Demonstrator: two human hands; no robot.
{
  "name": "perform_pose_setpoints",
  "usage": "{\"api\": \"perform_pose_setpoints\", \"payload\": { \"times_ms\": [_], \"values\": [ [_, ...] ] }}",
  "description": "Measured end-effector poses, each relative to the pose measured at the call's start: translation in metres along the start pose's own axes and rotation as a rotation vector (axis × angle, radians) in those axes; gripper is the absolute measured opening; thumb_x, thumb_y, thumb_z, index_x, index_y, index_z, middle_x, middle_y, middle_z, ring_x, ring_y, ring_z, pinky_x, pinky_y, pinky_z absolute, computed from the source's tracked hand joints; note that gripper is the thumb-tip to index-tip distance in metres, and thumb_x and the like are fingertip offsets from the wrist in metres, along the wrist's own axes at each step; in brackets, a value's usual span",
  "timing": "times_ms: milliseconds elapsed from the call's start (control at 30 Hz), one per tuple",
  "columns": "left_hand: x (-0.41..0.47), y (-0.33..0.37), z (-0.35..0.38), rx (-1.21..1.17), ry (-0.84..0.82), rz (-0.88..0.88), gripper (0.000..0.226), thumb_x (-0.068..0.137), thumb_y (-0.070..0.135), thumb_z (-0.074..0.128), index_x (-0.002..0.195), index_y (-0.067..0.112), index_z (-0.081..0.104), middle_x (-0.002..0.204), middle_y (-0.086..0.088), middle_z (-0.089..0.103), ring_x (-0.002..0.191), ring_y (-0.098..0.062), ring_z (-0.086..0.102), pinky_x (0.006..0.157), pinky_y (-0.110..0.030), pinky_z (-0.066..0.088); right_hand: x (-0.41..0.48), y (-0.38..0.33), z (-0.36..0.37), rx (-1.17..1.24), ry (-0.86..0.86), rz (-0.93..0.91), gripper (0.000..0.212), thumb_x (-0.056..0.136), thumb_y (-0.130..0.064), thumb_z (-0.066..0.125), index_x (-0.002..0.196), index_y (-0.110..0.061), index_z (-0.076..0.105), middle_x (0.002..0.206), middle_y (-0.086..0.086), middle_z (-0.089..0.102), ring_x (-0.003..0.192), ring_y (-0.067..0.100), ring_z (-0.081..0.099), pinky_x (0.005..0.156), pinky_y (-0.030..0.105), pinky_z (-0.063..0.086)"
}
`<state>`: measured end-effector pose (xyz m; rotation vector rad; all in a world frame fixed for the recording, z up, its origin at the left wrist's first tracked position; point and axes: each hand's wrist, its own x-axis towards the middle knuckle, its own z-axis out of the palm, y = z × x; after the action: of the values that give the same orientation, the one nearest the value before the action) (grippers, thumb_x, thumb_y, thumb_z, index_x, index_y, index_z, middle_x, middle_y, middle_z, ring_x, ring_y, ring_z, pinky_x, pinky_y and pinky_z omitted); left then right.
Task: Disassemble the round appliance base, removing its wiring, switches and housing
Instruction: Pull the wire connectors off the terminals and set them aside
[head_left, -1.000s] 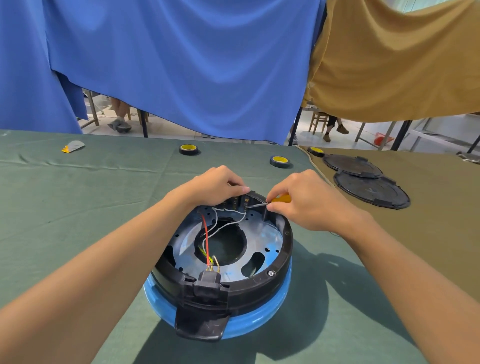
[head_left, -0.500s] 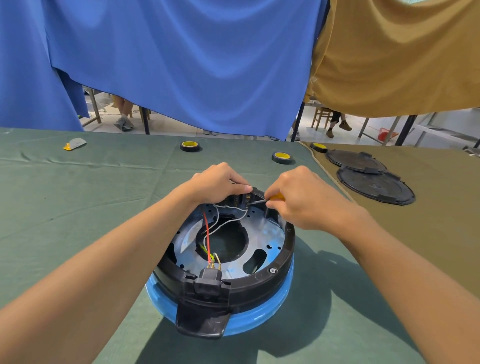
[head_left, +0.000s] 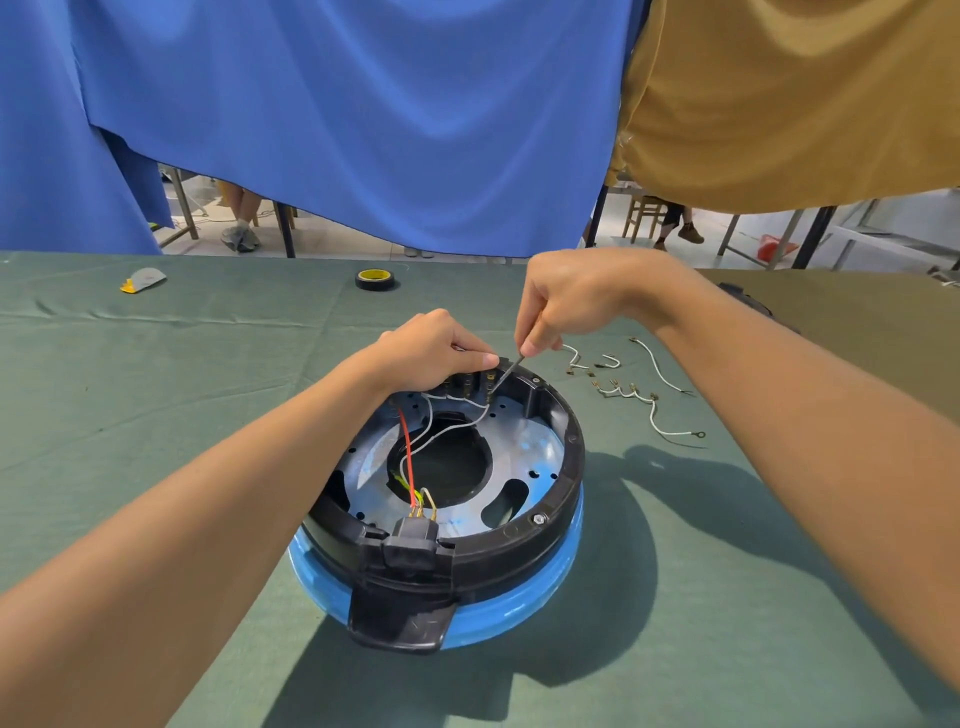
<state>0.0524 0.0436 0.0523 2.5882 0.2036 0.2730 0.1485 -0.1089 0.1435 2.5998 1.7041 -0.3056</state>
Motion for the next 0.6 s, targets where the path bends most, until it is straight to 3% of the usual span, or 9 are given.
{"api": "perform_pose_setpoints", "payload": {
  "times_ms": [133,300,433,533,600],
  "values": [
    [0.000,-0.002,0.000,-0.006,0.005,-0.007,0.022,0.094,0.044,0.059,0.108,0.037,0.073,0.077,-0.008,0.069,0.054,-0.009,0.037,0.069,-0.035,0.038,-0.006,0.000,0.003,-0.017,0.026,0.016,0.008,0.085,-0.029,0.072,0.091,-0.030,0.078,0.061,-0.016,0.069,0.064,-0.007,0.061,0.063,0.020,0.045],
    [-0.001,-0.001,0.000,-0.007,-0.007,-0.027,0.022,0.093,0.043,0.059,0.109,0.037,0.073,0.066,0.022,0.062,0.061,-0.008,0.047,0.072,-0.037,0.043,-0.030,0.004,0.028,0.064,0.179,0.039,0.010,0.086,-0.029,0.070,0.092,-0.028,0.078,0.079,-0.016,0.070,0.075,-0.003,0.058,0.068,0.021,0.045],
    [-0.002,0.000,-0.001,-0.002,-0.016,-0.034,0.022,0.093,0.044,0.058,0.108,0.037,0.074,0.070,0.024,0.064,0.069,-0.011,0.053,0.075,-0.040,0.046,-0.037,0.003,0.041,0.046,0.223,0.034,0.013,0.090,-0.029,0.067,0.096,-0.026,0.078,0.076,-0.014,0.062,0.076,0.006,0.049,0.073,0.026,0.045],
    [-0.002,0.001,-0.001,-0.016,-0.007,-0.037,0.021,0.093,0.043,0.059,0.107,0.037,0.074,0.058,0.024,0.060,0.061,-0.009,0.045,0.072,-0.038,0.041,-0.033,0.002,0.033,0.040,0.196,0.025,0.012,0.088,-0.027,0.069,0.096,-0.026,0.078,0.074,-0.020,0.060,0.078,0.004,0.056,0.073,0.024,0.045],
    [-0.002,0.000,0.000,-0.024,-0.006,-0.038,0.021,0.093,0.043,0.059,0.107,0.037,0.074,0.063,0.016,0.065,0.060,-0.010,0.043,0.073,-0.039,0.042,-0.026,0.003,0.024,0.033,0.149,0.021,0.010,0.086,-0.028,0.071,0.092,-0.028,0.078,0.069,-0.023,0.063,0.075,0.000,0.060,0.066,0.020,0.045]
  ]
}}
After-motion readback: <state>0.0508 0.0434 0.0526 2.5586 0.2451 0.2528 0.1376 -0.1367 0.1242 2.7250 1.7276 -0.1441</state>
